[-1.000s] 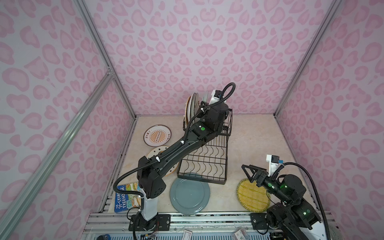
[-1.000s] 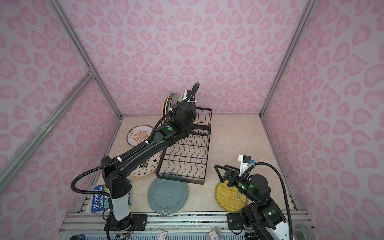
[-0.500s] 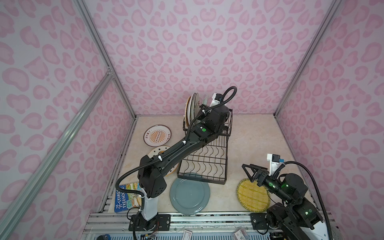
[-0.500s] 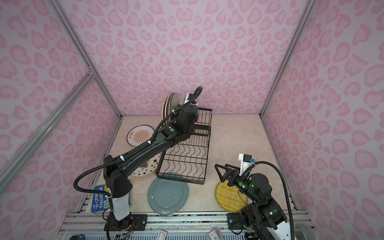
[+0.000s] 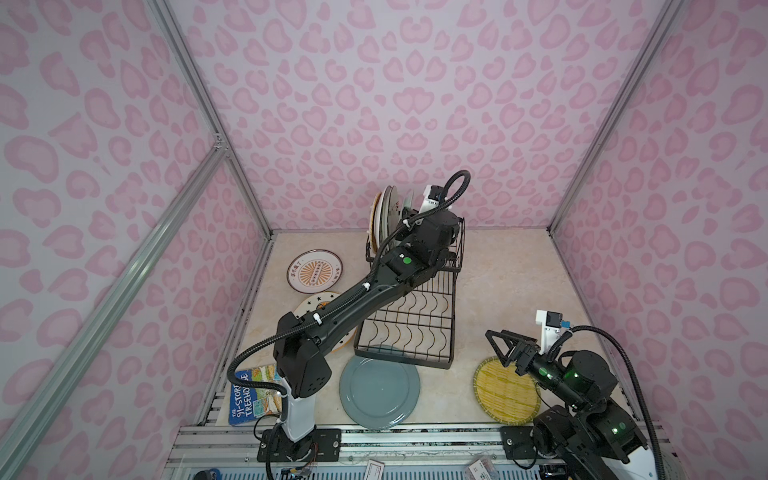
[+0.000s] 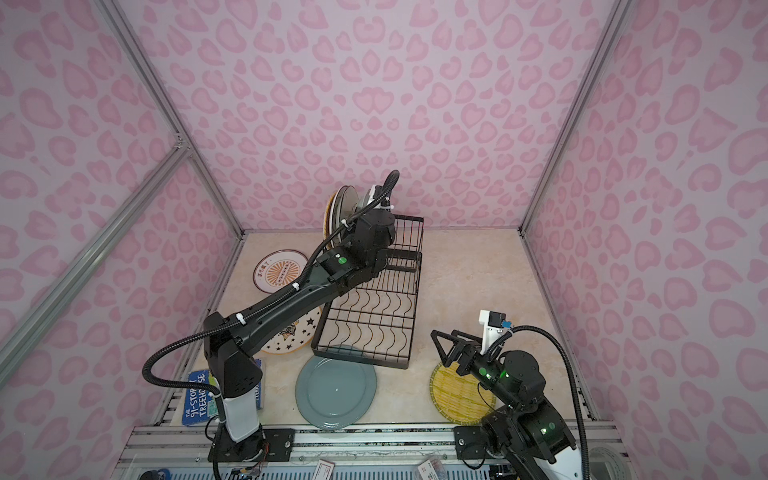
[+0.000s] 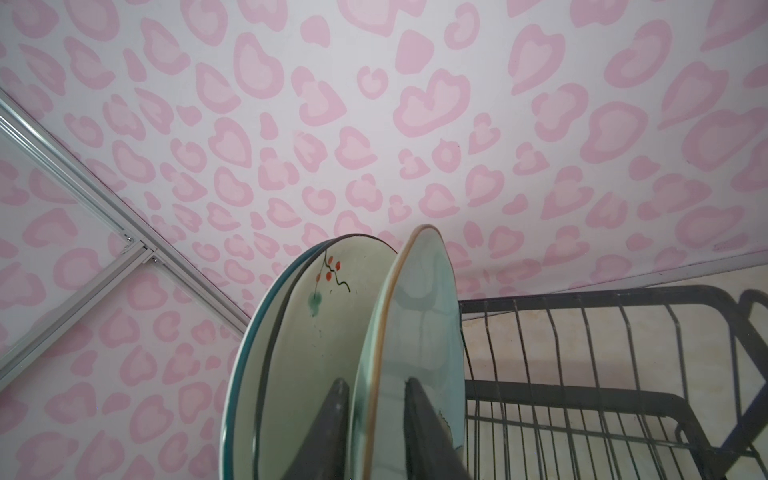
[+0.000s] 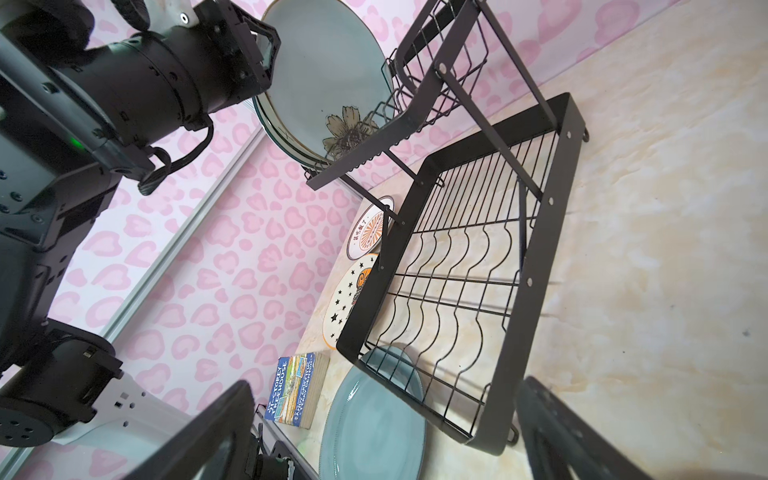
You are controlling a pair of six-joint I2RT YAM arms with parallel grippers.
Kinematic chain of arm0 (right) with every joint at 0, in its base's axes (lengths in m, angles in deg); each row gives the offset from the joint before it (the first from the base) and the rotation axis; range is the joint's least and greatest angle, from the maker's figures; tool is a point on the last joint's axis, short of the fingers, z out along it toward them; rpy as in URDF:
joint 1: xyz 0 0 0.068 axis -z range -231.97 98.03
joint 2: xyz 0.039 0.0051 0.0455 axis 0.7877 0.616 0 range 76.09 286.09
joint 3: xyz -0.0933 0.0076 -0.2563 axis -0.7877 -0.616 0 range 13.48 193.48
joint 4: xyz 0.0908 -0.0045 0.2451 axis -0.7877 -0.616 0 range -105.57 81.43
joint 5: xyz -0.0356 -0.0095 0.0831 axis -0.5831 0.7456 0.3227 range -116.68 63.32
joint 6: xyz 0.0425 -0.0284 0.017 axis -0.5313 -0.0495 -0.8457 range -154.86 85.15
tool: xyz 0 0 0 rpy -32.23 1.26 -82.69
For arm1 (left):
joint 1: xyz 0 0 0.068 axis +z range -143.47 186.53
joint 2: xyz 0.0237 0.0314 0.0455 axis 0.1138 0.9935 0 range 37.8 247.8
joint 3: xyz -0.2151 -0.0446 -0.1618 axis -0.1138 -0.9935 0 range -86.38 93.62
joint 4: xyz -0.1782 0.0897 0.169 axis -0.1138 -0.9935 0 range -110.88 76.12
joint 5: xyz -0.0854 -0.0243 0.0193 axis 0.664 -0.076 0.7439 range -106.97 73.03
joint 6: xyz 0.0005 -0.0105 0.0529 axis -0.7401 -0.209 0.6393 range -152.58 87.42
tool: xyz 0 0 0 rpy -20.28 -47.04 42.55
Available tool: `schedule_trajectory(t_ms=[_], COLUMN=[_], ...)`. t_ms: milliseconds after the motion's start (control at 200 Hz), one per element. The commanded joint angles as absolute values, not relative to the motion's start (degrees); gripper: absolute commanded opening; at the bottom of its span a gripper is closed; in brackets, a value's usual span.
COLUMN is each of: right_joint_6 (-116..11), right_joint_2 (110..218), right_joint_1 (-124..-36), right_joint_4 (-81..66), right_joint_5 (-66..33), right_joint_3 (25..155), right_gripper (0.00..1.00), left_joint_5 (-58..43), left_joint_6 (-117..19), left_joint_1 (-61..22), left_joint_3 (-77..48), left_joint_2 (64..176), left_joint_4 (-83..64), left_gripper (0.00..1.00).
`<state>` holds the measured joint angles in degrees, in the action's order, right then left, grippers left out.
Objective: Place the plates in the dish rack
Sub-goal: 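Lower the pale green plate with the left gripper into the rack slot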
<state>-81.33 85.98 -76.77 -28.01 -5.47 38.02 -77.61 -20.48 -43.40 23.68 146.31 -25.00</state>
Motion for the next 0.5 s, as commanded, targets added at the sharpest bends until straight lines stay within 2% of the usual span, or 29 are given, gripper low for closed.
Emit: schedule_trajectory(t_ms=[0,495], right_joint_6=[-81.6,-81.17], right_joint_2=[85.66,88.14], right_joint_1=[-76.84,-76.8], right_joint_4=[-27.29,-30.61], right_joint_5=[-5.85,-7.91], right_joint_3=[37.63,37.41], right_gripper=[0.98,0.97], left_joint_5=[-78.86,-80.19], left_joint_6=[-19.93,-16.88], left_joint_1=[-43.3,-42.86], left_joint_3=[24.11,24.45], left_joint_2=[145.03,143.95], left_joint_4=[-23.96,-21.87], left_gripper=[0.27,0.28])
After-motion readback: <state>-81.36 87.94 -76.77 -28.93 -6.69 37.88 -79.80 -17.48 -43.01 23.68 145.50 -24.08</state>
